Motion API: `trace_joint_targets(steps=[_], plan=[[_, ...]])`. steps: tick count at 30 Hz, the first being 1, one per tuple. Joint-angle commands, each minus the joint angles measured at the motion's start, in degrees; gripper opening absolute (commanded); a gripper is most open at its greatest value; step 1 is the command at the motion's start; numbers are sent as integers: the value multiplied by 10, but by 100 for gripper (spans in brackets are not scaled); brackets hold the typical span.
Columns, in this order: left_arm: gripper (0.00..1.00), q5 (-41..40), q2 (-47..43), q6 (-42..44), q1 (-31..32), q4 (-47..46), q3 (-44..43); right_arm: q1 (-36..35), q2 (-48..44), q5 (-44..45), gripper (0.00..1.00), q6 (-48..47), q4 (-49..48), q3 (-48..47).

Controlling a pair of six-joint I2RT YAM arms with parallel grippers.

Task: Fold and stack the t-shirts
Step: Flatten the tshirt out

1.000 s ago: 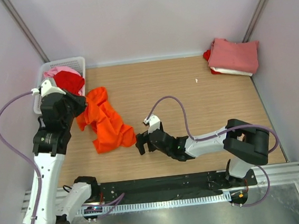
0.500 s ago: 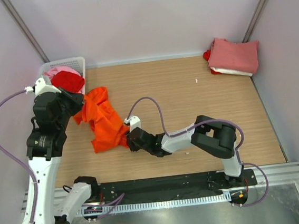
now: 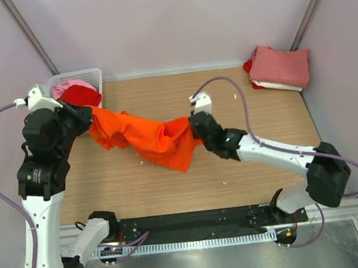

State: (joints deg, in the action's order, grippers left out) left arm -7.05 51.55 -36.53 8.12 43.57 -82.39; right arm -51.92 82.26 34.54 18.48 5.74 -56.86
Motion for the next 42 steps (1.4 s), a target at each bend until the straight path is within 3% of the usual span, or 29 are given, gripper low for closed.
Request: trace_joint_targets(steps=[1, 2, 3, 4, 5, 6, 9, 11, 16, 20, 29, 42], plan=[[0, 6, 9, 9, -2, -2, 34, 119, -10, 3, 2, -69, 59, -56], [0, 16, 10, 5, -2, -9, 47, 141, 4, -50, 7, -64, 71, -96], [0, 19, 14, 2, -2, -15, 61, 158, 21, -68, 42, -66, 100, -118], [0, 21, 14, -3, -2, -16, 83, 175, 43, -73, 65, -70, 117, -139], [0, 28, 16, -4, -2, -16, 97, 176, 80, -50, 81, -71, 165, -179], [0, 33, 15, -6, -2, -15, 110, 176, 97, -30, 90, -65, 187, -194], [0, 67, -1, -12, -2, -24, 175, 176, 88, -8, 93, -16, 214, -174], [0, 88, -9, -17, -2, -35, 228, 176, 50, -19, 95, 25, 204, -109], [0, 113, -23, -13, -1, -43, 292, 202, -108, -133, 98, 184, 177, 68], [0, 117, -30, -1, -1, -44, 312, 218, -159, -189, 94, 229, 169, 139], [0, 112, -35, 11, -1, -45, 341, 251, -80, -298, 73, 248, 86, 212], [0, 111, -38, 13, -1, -47, 343, 263, -11, -288, 57, 234, 55, 184]])
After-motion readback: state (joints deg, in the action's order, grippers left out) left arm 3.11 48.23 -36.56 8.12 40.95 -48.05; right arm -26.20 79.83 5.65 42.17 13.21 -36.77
